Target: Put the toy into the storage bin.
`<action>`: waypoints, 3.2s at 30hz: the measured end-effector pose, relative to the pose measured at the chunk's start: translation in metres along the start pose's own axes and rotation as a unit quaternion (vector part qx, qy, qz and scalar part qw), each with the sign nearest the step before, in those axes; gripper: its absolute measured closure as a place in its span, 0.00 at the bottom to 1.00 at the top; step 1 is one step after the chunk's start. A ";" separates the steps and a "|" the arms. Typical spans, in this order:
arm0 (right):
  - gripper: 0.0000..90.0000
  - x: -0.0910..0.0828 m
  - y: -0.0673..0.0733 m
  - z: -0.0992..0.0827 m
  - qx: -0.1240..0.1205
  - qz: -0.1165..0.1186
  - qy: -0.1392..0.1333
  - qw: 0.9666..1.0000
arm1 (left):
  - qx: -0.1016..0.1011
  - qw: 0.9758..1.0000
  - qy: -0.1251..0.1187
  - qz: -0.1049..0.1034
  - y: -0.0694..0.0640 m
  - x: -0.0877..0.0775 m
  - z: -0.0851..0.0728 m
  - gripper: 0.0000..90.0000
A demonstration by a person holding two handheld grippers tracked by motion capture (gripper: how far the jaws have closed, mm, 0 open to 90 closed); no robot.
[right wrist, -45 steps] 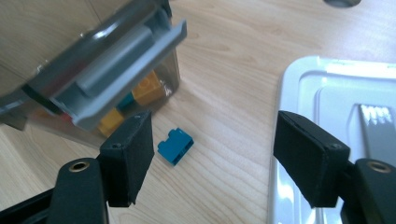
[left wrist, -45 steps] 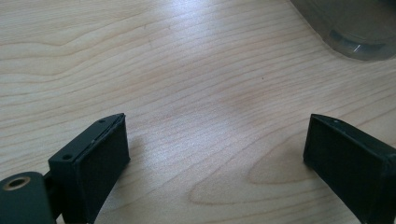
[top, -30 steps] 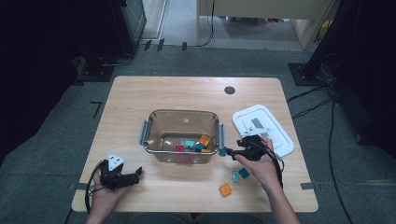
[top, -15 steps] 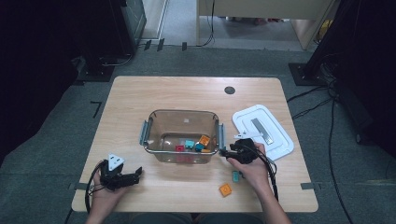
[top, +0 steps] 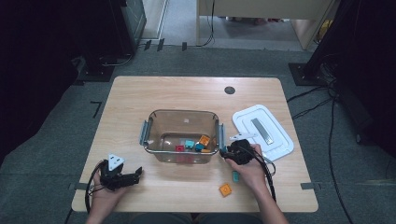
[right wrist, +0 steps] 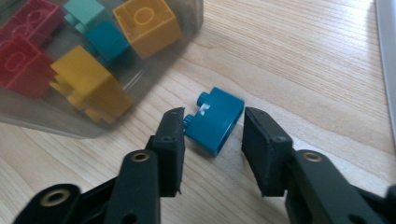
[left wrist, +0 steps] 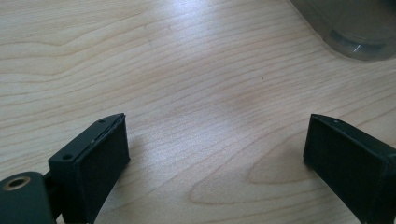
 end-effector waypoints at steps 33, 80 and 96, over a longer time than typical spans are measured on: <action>0.58 0.005 -0.012 0.007 -0.086 -0.003 -0.024 0.996 | 0.000 1.000 0.000 0.000 0.000 0.000 0.000 0.07; 0.75 -0.018 -0.022 -0.007 -0.103 0.003 -0.040 0.994 | 0.001 1.000 0.000 0.000 0.000 0.000 0.000 0.07; 0.75 -0.064 -0.035 -0.004 -0.083 0.012 -0.041 0.996 | 0.000 1.000 0.000 0.000 0.000 0.000 0.000 0.07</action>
Point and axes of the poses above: each handheld gripper's, and its own axes: x roughly forward along the jaws, z roughly out of its top, y roughly to its left, the point moved 4 cm from there along x, roughly forward along the jaws, and after that the axes turned 11 degrees about y, right-handed, at the moved point
